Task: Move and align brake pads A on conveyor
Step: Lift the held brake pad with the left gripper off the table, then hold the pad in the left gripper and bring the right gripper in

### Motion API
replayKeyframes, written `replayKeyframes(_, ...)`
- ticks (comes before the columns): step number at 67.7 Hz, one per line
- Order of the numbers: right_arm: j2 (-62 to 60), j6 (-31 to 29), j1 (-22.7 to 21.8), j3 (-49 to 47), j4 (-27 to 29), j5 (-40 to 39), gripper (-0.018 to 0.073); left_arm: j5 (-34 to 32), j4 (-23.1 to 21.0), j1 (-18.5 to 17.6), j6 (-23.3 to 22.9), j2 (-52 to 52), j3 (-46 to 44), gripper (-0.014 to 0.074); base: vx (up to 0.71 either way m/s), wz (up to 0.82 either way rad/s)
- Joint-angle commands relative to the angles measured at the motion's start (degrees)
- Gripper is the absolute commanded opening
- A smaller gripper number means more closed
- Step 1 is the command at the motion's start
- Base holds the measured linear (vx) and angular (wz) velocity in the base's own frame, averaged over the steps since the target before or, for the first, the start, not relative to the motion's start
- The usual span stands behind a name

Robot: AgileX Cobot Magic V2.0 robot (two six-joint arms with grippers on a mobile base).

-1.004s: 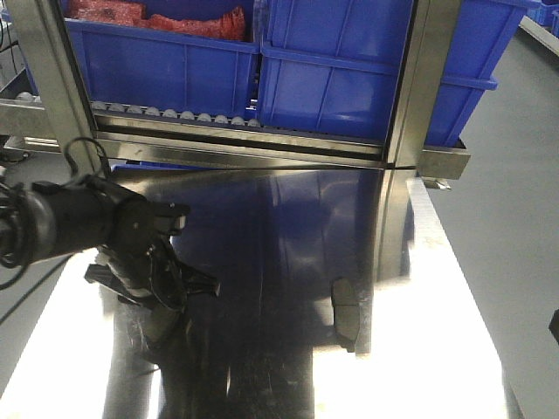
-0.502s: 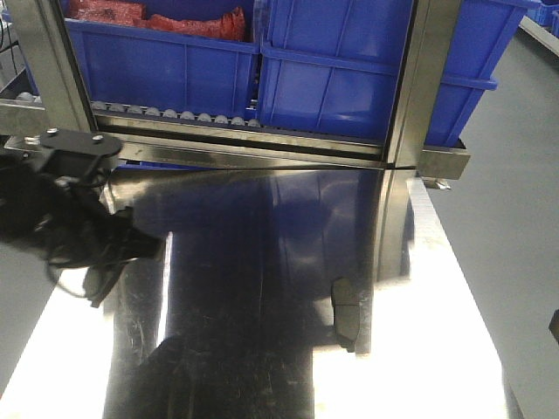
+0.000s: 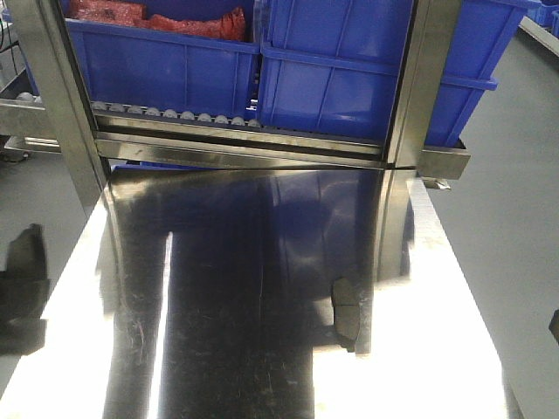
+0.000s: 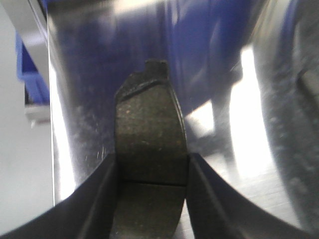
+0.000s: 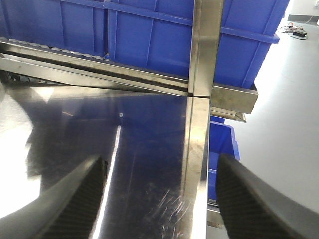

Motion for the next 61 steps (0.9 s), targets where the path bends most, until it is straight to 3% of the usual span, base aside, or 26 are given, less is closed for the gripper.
replayKeyframes(1,0.7,-0.4,0.0,-1.6,-0.2,-3.9,0.0468,-6.4,0.9,-0.2,-0.7,-6.7,1.2,-0.0007,0.00,0.00)
replayKeyframes(22,0.7,-0.4,0.0,-1.6,-0.2,-3.9,0.0468,-8.1,1.7,-0.2,-1.1,-20.8,9.1,-0.0007,0.00,0.00)
replayKeyframes(61,0.7,-0.4,0.0,-1.6,-0.2,-3.9,0.0468,-8.0,2.5,-0.2,-1.1,-22.6,9.3,-0.0006,0.00,0.00)
